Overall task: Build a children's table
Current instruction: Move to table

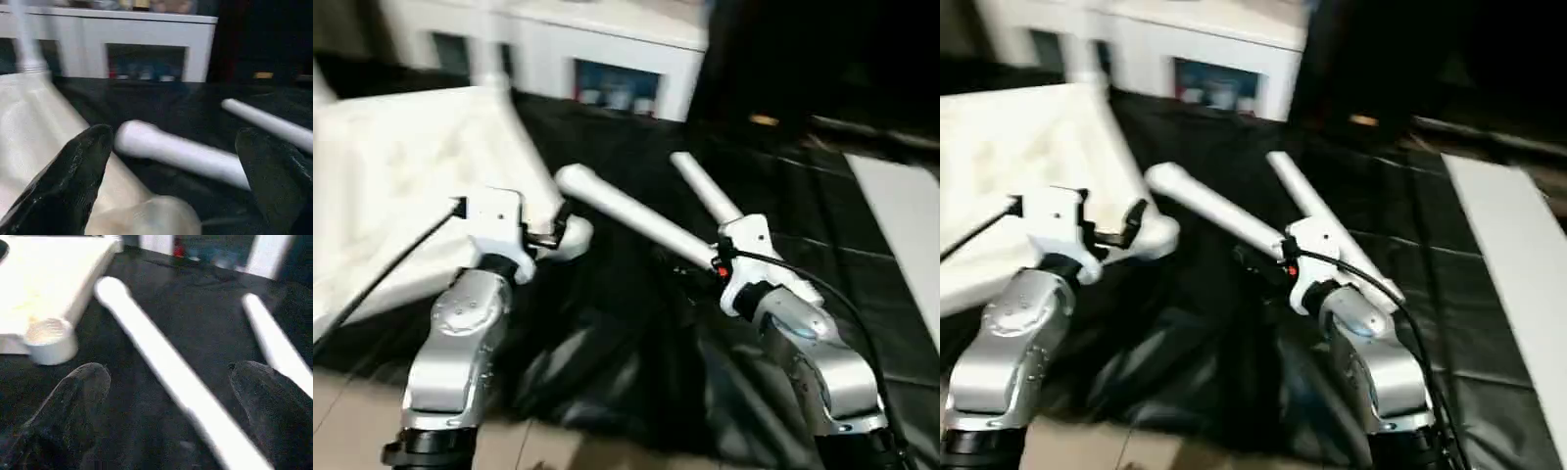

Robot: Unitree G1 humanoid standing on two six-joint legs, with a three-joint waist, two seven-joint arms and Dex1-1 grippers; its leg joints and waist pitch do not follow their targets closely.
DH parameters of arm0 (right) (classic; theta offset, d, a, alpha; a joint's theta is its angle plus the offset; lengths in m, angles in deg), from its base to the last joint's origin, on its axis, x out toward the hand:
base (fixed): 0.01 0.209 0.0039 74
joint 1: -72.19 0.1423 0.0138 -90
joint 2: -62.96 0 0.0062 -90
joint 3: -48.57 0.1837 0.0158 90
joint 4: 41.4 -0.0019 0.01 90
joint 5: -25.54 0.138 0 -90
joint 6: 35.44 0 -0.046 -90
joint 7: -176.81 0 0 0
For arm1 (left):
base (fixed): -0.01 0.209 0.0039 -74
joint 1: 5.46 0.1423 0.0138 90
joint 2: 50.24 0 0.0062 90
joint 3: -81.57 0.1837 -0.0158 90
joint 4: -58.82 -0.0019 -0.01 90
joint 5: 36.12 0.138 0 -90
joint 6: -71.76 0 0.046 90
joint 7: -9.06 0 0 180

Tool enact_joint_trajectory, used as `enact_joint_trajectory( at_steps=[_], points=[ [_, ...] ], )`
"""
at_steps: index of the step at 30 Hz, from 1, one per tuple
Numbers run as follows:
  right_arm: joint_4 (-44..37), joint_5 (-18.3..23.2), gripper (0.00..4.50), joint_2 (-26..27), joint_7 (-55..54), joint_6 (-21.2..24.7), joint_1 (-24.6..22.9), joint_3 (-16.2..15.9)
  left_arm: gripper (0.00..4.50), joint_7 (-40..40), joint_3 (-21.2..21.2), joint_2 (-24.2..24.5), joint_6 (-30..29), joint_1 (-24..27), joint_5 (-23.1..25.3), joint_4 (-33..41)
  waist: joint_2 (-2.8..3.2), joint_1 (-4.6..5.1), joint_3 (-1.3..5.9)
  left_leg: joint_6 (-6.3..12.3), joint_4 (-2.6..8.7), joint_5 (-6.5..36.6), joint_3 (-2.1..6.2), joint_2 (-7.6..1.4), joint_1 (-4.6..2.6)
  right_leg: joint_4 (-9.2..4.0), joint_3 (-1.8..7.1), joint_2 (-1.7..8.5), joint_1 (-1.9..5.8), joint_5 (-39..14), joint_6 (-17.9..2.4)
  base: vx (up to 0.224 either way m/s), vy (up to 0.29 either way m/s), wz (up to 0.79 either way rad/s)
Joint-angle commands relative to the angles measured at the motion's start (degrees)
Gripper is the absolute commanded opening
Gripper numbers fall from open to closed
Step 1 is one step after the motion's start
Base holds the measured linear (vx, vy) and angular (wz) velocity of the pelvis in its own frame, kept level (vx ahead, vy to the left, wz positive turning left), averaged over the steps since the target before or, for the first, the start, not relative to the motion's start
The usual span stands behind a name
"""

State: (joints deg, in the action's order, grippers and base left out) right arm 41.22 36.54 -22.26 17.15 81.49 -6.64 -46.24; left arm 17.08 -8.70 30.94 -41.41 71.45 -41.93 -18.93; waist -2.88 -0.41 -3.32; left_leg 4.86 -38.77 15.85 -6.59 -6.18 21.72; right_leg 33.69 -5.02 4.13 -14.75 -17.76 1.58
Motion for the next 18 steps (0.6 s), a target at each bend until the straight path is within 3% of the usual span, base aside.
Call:
enact_joint_trajectory(
  at_steps=[1,2,3,4,5,6,7,8,9,10,11,12,13,14,15,16,17,18],
  points=[
    [0.1,0.3,4.46,0.4,-0.1,0.0,0.6,-0.1,4.5,0.3,-0.8,0.8,-0.5,0.1,-0.3,0.6,-0.69,-3.47,4.78,2.54,-0.37,-3.9,1.37,-2.8,8.06,-4.03,6.32,9.34,9.46,23.9,-4.2,0.167,-0.037,-0.05],
    [0.0,0.1,4.46,0.3,0.0,0.0,0.6,-0.2,4.5,0.3,-0.8,0.9,-0.5,0.1,-0.4,0.6,1.26,-3.21,4.72,2.52,4.31,-12.2,1.06,-3.65,5.81,-2.09,0.92,3.42,7.99,25.5,-2.0,0.082,-0.019,-0.12],
    [0.0,-0.2,4.46,0.1,0.1,-0.1,0.7,-0.4,4.5,0.3,-0.8,0.9,-0.4,0.1,-0.4,0.5,2.93,-2.58,4.87,4.38,6.09,-17.0,2.07,-4.54,0.88,-0.74,-1.24,0.35,5.32,21.7,-0.7,0.075,0.006,-0.06],
    [0.0,-0.3,4.46,0.1,0.1,-0.1,0.7,-0.5,4.5,0.3,-0.8,0.9,-0.4,0.1,-0.4,0.5,4.78,0.41,4.87,18.58,7.15,-14.8,10.07,-10.96,-9.92,8.43,-1.64,-1.52,-7.53,-2.0,1.2,0.075,0.006,-0.06],
    [0.1,-0.8,4.46,-0.3,0.4,-0.2,1.1,-0.8,4.5,0.4,-0.7,1.0,-0.4,0.1,-0.4,0.5,3.58,1.17,6.09,23.33,6.24,-20.2,11.55,-12.2,-11.44,9.12,-0.75,-0.81,-9.01,-7.9,1.0,0.168,0.001,-0.14],
    [0.3,-1.2,4.46,-0.8,0.8,-0.4,1.6,-1.0,4.5,0.7,-0.7,1.0,-0.5,0.0,-0.5,0.3,2.98,-0.03,4.98,21.02,6.13,-21.8,8.45,-9.57,-8.23,11.04,0.57,-0.47,-10.37,-4.0,3.3,0.139,0.014,-0.17],
    [0.3,-1.2,4.46,-0.8,0.9,-0.4,1.7,-1.0,4.5,0.7,-0.6,1.0,-0.5,0.0,-0.5,0.3,2.57,-0.41,4.78,19.08,6.8,-20.5,7.02,-8.79,-7.64,11.0,0.56,-0.72,-10.49,-1.2,4.0,0.139,0.014,-0.17],
    [0.4,-1.3,4.46,-1.0,1.1,-0.4,1.9,-1.1,4.5,0.8,-0.6,1.1,-0.5,-0.1,-0.5,0.2,1.9,-0.45,4.48,18.18,7.09,-21.8,5.83,-8.42,-7.02,10.33,1.03,-0.63,-10.99,2.8,4.1,0.085,0.026,-0.03],
    [0.6,-0.8,4.46,-1.4,1.8,-0.4,2.4,-0.9,4.5,1.7,-0.5,1.3,-0.3,0.1,-0.7,0.2,0.31,-0.9,3.63,16.95,8.02,-20.6,3.28,-7.7,-4.74,7.21,2.6,0.34,-10.43,10.7,1.8,0.071,-0.014,-0.02],
    [0.9,0.3,4.46,-1.8,3.1,-0.3,3.2,-0.3,4.5,3.0,-0.3,1.7,-0.4,0.4,-1.3,0.3,-2.29,-1.39,4.01,13.08,5.66,-14.7,0.71,-3.97,-3.98,0.52,5.63,2.7,-9.02,18.6,-0.7,0.071,-0.014,-0.02],
    [1.1,1.1,4.46,-2.1,4.0,-0.3,3.7,0.1,4.5,3.9,-0.1,2.1,-0.4,0.6,-1.6,0.5,-4.62,-2.04,4.77,9.71,3.11,-9.8,-0.49,-0.88,-1.11,-1.54,9.0,5.11,-6.0,18.5,1.9,0.039,-0.071,0.13],
    [1.7,1.5,4.46,-3.1,5.5,0.0,4.6,0.2,4.5,5.1,0.1,2.8,-0.4,0.9,-2.2,0.8,-3.59,-4.11,4.13,2.5,1.13,-3.1,1.19,-1.27,-0.38,-3.04,12.63,10.33,-4.21,13.6,-1.6,0.024,-0.08,0.09],
    [2.4,1.7,4.46,-4.3,7.4,0.7,5.5,-0.2,4.5,5.7,0.3,3.5,-0.3,1.1,-2.2,0.9,-3.26,-3.7,4.47,-1.63,3.27,-10.1,2.16,-2.5,0.43,-0.47,10.12,8.79,-2.97,24.4,-6.5,0.024,-0.08,0.09],
    [2.4,1.7,4.46,-4.3,7.4,0.7,5.5,-0.2,4.5,5.7,0.3,3.5,-0.3,1.1,-2.2,0.9,-2.96,-3.4,4.48,-2.58,4.26,-13.1,2.04,-2.71,0.48,0.15,8.73,6.88,-3.24,29.4,-8.4,0.0,0.0,0.0],
    [2.8,1.9,4.46,-5.0,8.5,1.2,6.0,-0.5,4.5,6.0,0.3,3.9,-0.3,1.2,-2.1,0.9,-2.03,-2.81,4.21,-3.1,5.24,-13.8,1.77,-3.5,-0.41,0.41,7.05,4.38,-4.45,29.3,-11.9,0.0,0.0,0.0],
    [4.0,1.4,4.46,-6.4,10.3,1.3,6.9,-1.4,4.5,6.7,0.3,4.3,-0.7,1.2,-2.6,0.8,-1.11,-2.2,4.09,-2.96,5.89,-11.4,1.84,-4.58,-1.08,0.23,6.1,3.49,-5.0,21.2,-15.3,0.0,0.0,0.0],
    [4.0,1.4,4.46,-6.4,10.3,1.3,6.9,-1.4,4.5,6.7,0.3,4.3,-0.7,1.2,-2.6,0.8,-0.96,-2.07,3.92,-2.92,6.11,-8.7,1.85,-5.15,-1.45,-0.17,5.86,3.54,-5.29,16.5,-16.5,0.0,0.0,0.0],
    [5.4,0.9,4.46,-7.6,11.8,1.6,7.9,-2.2,4.5,7.5,0.3,4.7,-0.8,1.1,-2.8,0.7,-0.55,-2.03,3.21,-2.84,6.72,-1.0,1.41,-5.97,-2.22,-1.29,5.59,3.71,-6.05,7.2,-17.9,-0.05,0.006,0.18]
  ],
)
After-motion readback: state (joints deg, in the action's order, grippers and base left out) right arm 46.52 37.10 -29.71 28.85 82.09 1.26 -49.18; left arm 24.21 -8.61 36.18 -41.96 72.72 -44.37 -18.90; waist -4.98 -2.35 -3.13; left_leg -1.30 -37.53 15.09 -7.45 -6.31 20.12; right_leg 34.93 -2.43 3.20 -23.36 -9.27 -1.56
